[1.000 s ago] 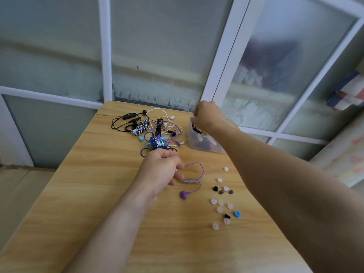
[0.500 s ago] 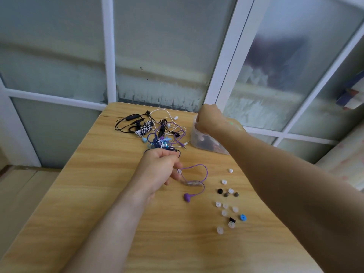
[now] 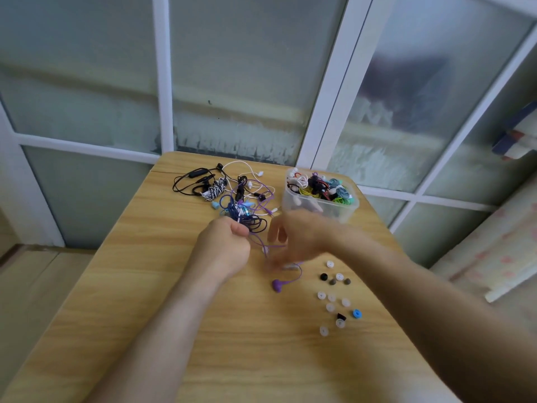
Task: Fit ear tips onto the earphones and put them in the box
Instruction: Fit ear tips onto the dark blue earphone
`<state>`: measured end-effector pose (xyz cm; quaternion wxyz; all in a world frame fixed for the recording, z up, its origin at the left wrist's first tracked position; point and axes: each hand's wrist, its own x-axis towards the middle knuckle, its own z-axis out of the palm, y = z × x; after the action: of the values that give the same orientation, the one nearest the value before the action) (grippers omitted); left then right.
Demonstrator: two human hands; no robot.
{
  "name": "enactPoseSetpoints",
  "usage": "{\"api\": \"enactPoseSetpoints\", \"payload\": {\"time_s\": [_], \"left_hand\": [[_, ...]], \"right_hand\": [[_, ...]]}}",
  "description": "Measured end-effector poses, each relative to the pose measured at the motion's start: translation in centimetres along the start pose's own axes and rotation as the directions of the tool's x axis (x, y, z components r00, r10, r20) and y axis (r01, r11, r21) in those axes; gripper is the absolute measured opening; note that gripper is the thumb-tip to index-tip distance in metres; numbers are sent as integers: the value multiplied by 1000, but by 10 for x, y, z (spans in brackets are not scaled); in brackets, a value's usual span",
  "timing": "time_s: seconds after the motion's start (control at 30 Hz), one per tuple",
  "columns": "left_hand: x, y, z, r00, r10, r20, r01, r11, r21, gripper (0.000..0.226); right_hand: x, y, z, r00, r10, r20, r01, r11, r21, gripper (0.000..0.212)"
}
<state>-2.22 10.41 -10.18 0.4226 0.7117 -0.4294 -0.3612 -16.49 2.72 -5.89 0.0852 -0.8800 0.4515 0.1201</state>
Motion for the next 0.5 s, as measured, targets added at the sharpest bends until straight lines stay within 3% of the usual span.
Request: {"api": "enactPoseSetpoints", "payload": {"time_s": [0.1,0.23,0.37,0.43,0.5], "left_hand": [[-3,-2,-1,1000,18,-24,-16,997,76,19],[-9,-4,-8,997,49,-64,-36,982,187,29],[-10,-5,-12,988,105,-116,-67,954,292,37],[-9,-6,-13,987,124,-102,-88,947,308,43],[-7,-7,-15,990,115,-81,-86,949,305,50]], "right_hand": [[0,5,23,992,-28,-123,42,993,114,21],[-3,8,23,969,-44,-242,109,959,262,8],[-5,2,7,967,-93,-238,171,927,332,19],[0,-1,1,984,-65,-164,111,951,289,46],[13,-5,-5,969,-10,-246,66,973,220,50]]}}
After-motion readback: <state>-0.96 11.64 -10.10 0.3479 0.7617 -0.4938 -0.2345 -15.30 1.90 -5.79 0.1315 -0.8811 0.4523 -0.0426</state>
